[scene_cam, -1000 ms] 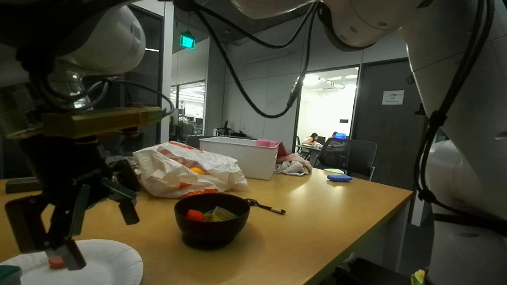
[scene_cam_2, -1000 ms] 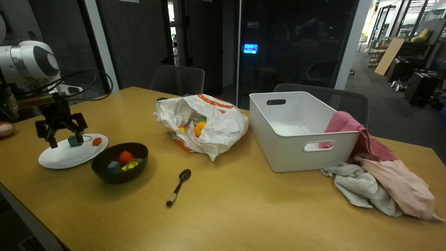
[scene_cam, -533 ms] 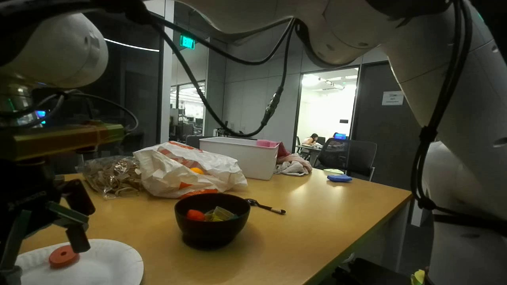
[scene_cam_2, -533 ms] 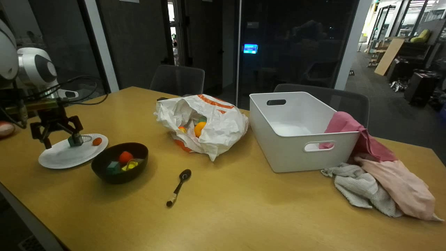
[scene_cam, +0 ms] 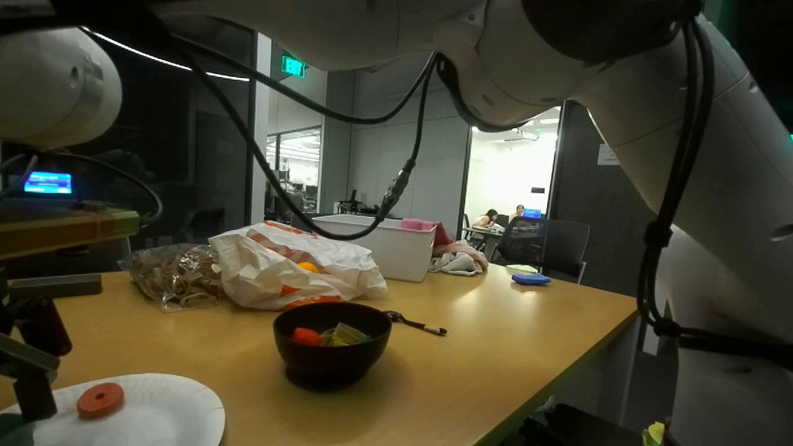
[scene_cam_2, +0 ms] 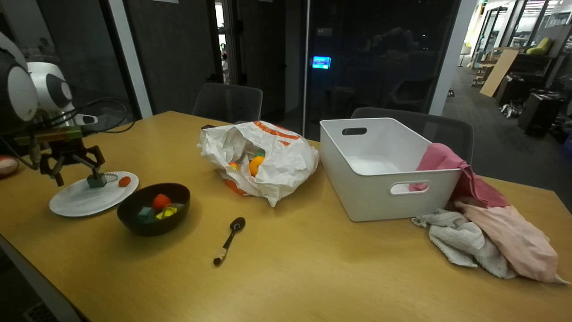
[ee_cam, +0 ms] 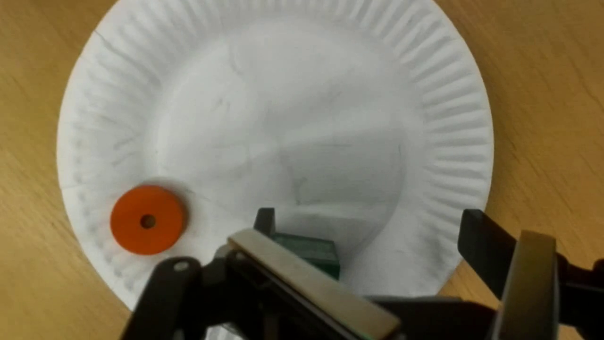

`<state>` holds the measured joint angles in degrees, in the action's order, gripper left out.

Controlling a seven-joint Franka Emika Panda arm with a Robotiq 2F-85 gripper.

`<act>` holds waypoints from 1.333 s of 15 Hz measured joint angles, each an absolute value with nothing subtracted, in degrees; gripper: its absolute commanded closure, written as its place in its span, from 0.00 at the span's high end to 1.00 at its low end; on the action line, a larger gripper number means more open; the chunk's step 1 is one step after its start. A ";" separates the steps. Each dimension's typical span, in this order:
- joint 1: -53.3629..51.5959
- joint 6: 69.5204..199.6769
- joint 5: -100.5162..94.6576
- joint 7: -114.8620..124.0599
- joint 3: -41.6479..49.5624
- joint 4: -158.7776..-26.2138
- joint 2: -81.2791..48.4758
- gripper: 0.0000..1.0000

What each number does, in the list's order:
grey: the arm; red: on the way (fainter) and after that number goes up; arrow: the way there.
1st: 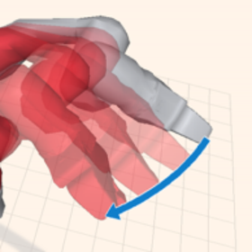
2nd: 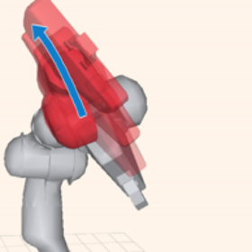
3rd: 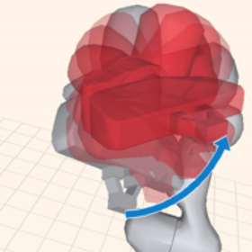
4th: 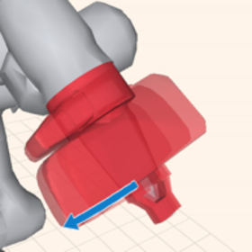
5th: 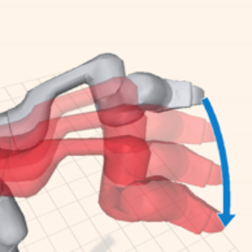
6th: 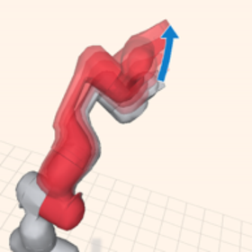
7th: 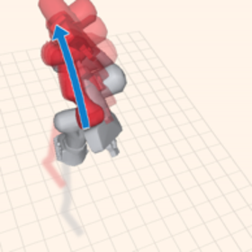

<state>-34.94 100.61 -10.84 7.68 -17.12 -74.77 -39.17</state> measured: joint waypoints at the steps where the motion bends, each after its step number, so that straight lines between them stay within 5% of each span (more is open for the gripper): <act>1: -34.98 100.65 -10.84 6.38 -17.08 -73.73 -40.03 1.00; 19: -39.89 102.43 -22.53 -8.58 -14.35 -66.37 -45.73 1.00; 20: -39.86 102.99 -22.89 -8.95 -14.24 -66.37 -45.78 0.75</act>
